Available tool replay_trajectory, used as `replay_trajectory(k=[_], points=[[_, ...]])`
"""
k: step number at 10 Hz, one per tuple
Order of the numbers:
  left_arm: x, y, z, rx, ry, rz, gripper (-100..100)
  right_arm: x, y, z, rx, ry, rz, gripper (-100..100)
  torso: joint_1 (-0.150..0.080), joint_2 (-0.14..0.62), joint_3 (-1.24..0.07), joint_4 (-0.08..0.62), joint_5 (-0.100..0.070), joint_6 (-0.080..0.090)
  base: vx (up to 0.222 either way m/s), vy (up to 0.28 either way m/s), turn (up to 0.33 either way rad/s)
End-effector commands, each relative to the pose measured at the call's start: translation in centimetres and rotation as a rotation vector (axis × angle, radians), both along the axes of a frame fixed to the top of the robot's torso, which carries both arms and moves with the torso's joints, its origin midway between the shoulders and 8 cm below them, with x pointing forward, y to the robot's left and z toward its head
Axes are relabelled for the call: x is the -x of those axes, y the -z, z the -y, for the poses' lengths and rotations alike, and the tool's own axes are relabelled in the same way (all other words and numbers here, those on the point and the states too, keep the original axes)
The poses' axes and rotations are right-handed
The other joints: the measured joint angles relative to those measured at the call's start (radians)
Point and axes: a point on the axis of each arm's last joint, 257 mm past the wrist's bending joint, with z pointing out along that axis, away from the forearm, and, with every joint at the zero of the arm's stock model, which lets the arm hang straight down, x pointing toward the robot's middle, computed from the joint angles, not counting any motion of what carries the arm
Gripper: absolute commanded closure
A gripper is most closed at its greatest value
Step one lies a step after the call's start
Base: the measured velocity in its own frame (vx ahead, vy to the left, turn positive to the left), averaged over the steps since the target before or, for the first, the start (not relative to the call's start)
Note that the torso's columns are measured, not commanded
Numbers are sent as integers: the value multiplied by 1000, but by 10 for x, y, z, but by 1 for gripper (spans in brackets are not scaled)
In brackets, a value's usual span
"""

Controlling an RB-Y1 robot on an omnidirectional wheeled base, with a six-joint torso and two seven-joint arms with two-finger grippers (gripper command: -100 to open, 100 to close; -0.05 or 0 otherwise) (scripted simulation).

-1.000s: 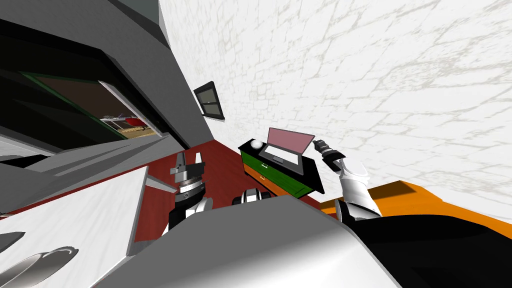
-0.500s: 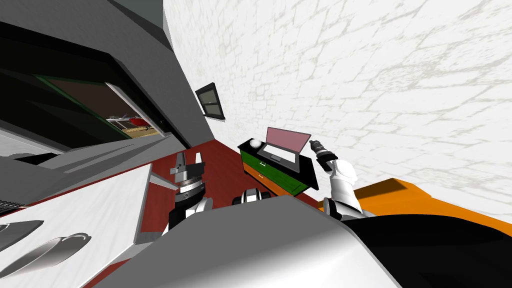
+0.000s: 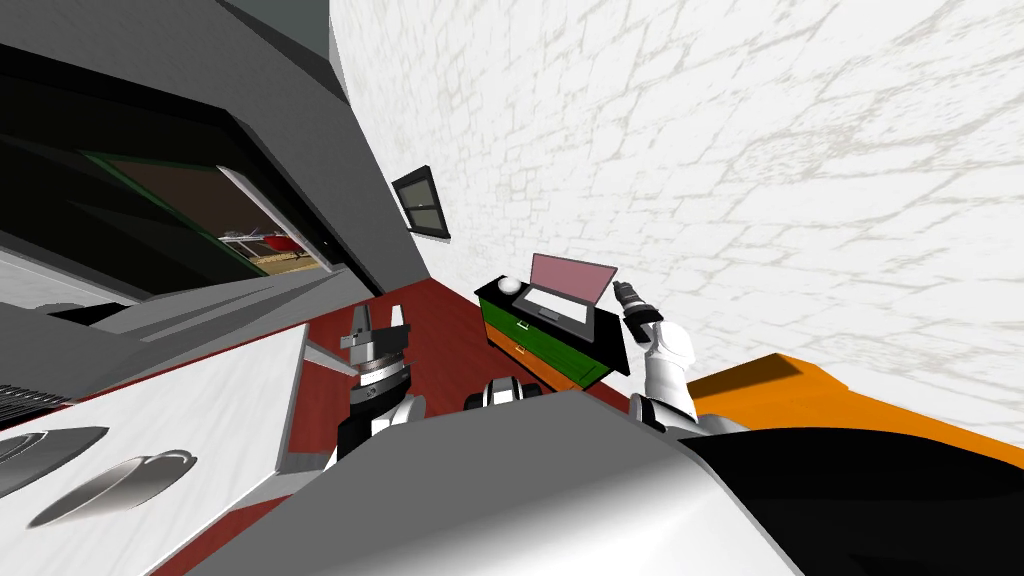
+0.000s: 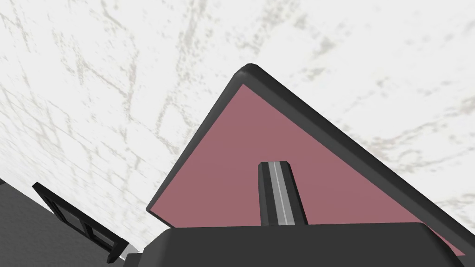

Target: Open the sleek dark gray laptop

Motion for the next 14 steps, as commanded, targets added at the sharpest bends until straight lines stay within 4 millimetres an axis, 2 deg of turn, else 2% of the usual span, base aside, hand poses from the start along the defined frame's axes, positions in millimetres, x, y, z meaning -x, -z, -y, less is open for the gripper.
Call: replay_trajectory(k=[1, 2, 3, 4, 5, 6, 7, 9, 10, 14], points=[[0, 0, 0, 0, 0, 0, 0, -4, 1, -15, 9, 12, 34, 100, -1, 1, 0, 0, 0, 0, -61, -43, 23], [0, 0, 0, 0, 0, 0, 0, -4, 1, -15, 33, 18, 27, 100, -1, 0, 0, 0, 0, 0, -28, -16, 1], [0, 0, 0, 0, 0, 0, 0, -6, -8, -25, 37, 27, 66, 100, 0, -1, -1, 0, 0, 0, -58, -26, 29], [0, 0, 0, 0, 0, 0, 0, -7, 1, -29, 35, 30, 59, 100, 0, 0, 0, 0, 0, -1, -63, -32, 19], [0, 0, 0, 0, 0, 0, 0, -7, 1, -29, 55, 36, 54, 100, -1, 1, 0, 0, 0, 0, -30, -21, -4], [0, 0, 0, 0, 0, 0, 0, -8, -9, -38, 58, 47, 91, 100, -1, -1, 0, 0, 0, 0, -60, -39, 24], [0, 0, 0, 0, 0, 0, 0, -9, 0, -43, 60, 51, 82, 100, -1, 1, 0, 0, 0, 0, -55, -44, 25], [0, 0, 0, 0, 0, 0, 0, -8, 0, -43, 67, 52, 80, 100, 0, -1, -1, 0, 0, 0, -16, -17, -2], [0, 0, 0, 0, 0, 0, 0, -12, -1, -40, 60, 44, 72, -100, 1, -2, -1, -1, 0, 0, -2, 3, 27], [0, 0, 0, 0, 0, 0, 0, -19, -2, -33, 42, 24, 53, -100, -1, 0, 0, 0, 0, 0, 3, 10, 20]])
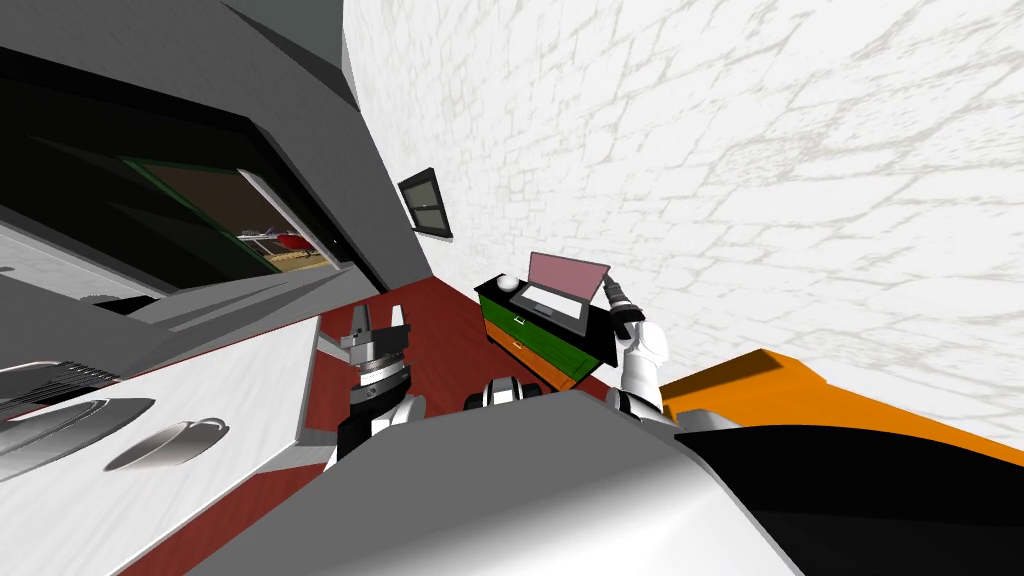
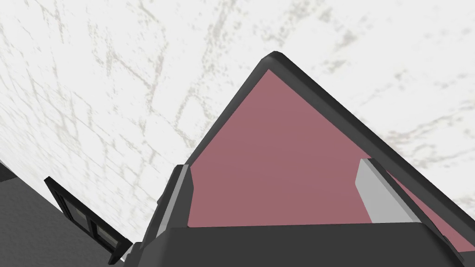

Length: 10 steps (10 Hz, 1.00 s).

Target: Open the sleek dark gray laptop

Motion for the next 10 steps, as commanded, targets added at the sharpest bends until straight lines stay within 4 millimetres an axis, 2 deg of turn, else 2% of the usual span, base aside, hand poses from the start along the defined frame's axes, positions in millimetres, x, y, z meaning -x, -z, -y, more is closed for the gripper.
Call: replay_trajectory(k=[1, 10], points=[[0, 0, 0, 0, 0, 0, 0, -5, -2, 5, -14, -14, -15, -100, 0, 0, 0, 0, 0, 0, 2, 10, 29], [0, 0, 0, 0, 0, 0, 0, -22, -9, 36, -61, -45, -97, -100, 0, 0, 0, 0, 0, 0, 3, 13, 31]])
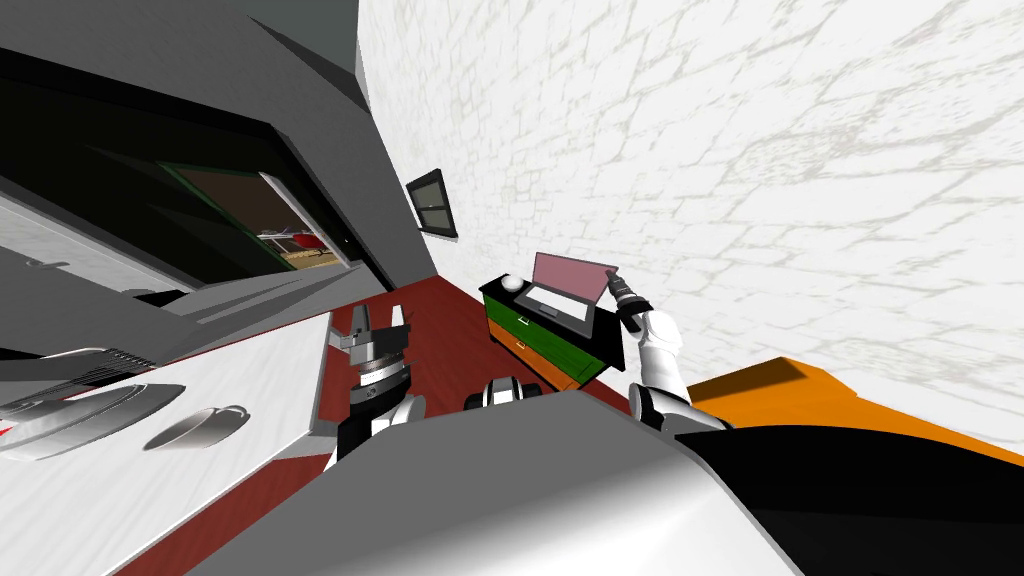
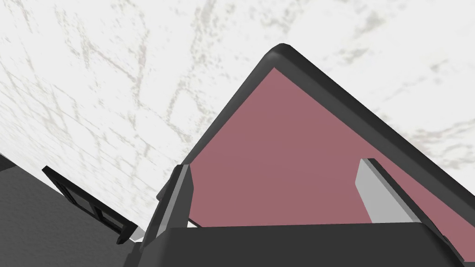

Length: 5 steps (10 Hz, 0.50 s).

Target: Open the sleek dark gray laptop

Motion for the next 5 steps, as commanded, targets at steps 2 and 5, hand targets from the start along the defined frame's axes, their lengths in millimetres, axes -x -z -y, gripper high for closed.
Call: replay_trajectory(k=[2, 5], points=[[0, 0, 0, 0, 0, 0, 0, -5, -2, 15, -25, -2, -40, -100, 0, 0, 0, 0, 0, 0, 3, 16, 37], [0, 0, 0, 0, 0, 0, 0, -7, -4, 26, -41, 1, -63, -100, 0, 0, 0, 0, 0, 0, 2, 12, 22]])
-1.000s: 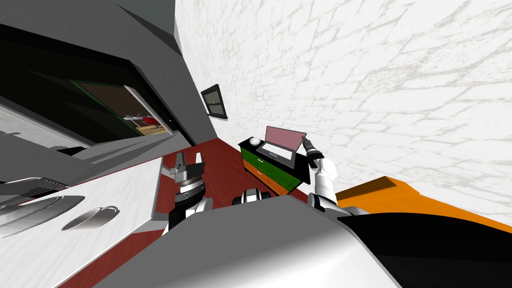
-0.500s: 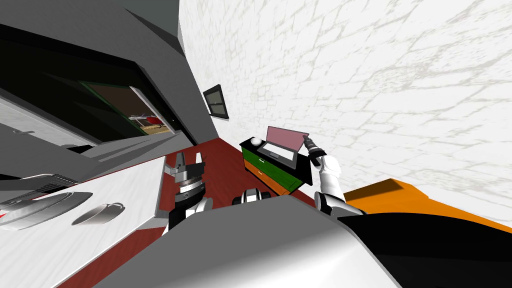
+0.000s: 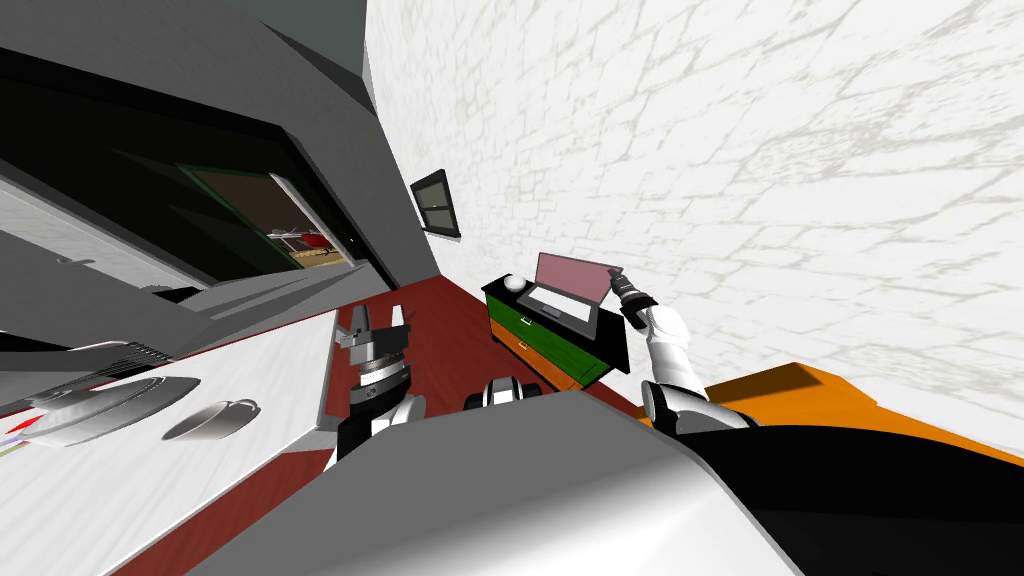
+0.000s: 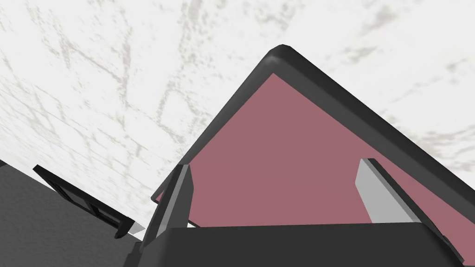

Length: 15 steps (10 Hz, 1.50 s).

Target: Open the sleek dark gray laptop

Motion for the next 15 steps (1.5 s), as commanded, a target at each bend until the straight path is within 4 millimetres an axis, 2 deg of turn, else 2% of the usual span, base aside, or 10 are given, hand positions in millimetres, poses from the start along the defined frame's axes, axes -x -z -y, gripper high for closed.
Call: replay_trajectory(k=[1, 3, 9, 15], points=[[0, 0, 0, 0, 0, 0, 0, -1, -2, 12, -17, 6, -26, -100, 0, 0, 0, 0, 0, 0, 2, 13, 42], [0, 0, 0, 0, 0, 0, 0, -1, -3, 24, -29, 17, -51, -100, 1, 0, 0, 0, 0, 0, 4, 16, 38], [0, 0, 0, 0, 0, 0, 0, 1, -6, 45, -67, 38, -82, -100, -1, -1, -1, 0, 0, 0, 2, 11, 21], [0, 0, 0, 0, 0, 0, 0, 11, -16, 86, -115, 103, -131, -100, 0, 0, 0, 0, 0, 0, 4, 14, 32]])
